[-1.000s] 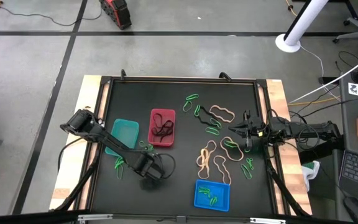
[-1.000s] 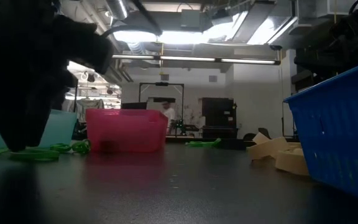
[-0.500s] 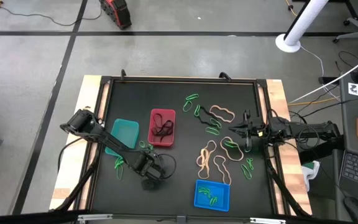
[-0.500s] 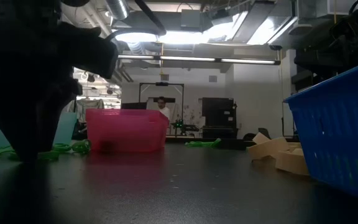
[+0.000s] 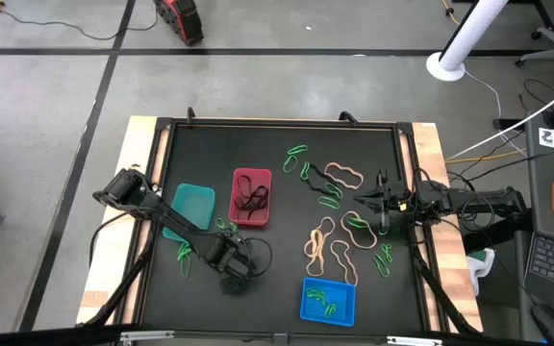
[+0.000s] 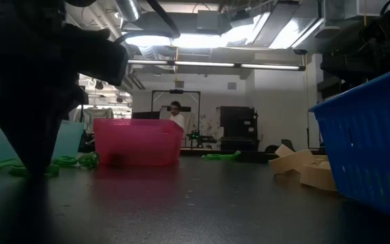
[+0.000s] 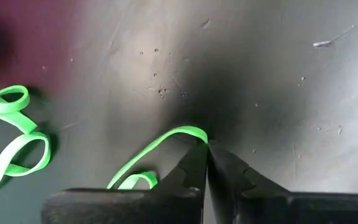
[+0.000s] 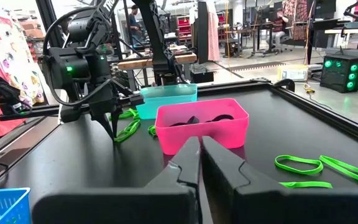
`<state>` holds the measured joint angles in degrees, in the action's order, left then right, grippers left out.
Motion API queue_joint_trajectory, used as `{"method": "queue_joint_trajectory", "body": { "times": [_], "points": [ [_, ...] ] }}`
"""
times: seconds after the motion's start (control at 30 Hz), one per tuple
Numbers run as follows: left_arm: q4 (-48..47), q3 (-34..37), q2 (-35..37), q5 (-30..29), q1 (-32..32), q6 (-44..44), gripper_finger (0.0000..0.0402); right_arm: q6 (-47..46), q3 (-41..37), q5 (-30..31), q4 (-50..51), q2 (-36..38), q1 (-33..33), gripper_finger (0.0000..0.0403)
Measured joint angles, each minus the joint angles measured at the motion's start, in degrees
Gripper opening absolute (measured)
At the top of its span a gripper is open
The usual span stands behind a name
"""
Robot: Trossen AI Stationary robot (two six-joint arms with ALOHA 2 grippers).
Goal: Sort rubber bands into baskets
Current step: Put the green rubber band into the blue bin
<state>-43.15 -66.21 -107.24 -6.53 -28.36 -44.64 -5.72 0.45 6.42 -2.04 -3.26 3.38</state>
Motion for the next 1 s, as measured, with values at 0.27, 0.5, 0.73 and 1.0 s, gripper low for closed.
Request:
{"method": "queue_joint_trajectory", "body": {
  "times": [0.27, 0.5, 0.73, 1.0],
  "points": [
    [0.83, -3.38, 0.00, -0.22, 0.02, -0.02, 0.0004, 0.00, 0.02, 0.00, 0.00, 0.02, 0.00, 0.0019],
    [7.10, -7.18, 0.02, -0.20, 0.02, 3.92, 0.0002, 0.00, 0.02, 0.00, 0.00, 0.00, -0.02, 0.0019],
    [16.70, -9.53, 0.02, -0.21, 0.56, 7.19, 0.0001, 0.01, 0.00, 0.00, 0.00, 0.02, -0.02, 0.0019],
    [34.23, -10.36, 0.04, -0.19, 2.28, 11.42, 0.0001, 0.00, 0.01, 0.00, 0.00, 0.00, 0.00, 0.0019]
  ]
}}
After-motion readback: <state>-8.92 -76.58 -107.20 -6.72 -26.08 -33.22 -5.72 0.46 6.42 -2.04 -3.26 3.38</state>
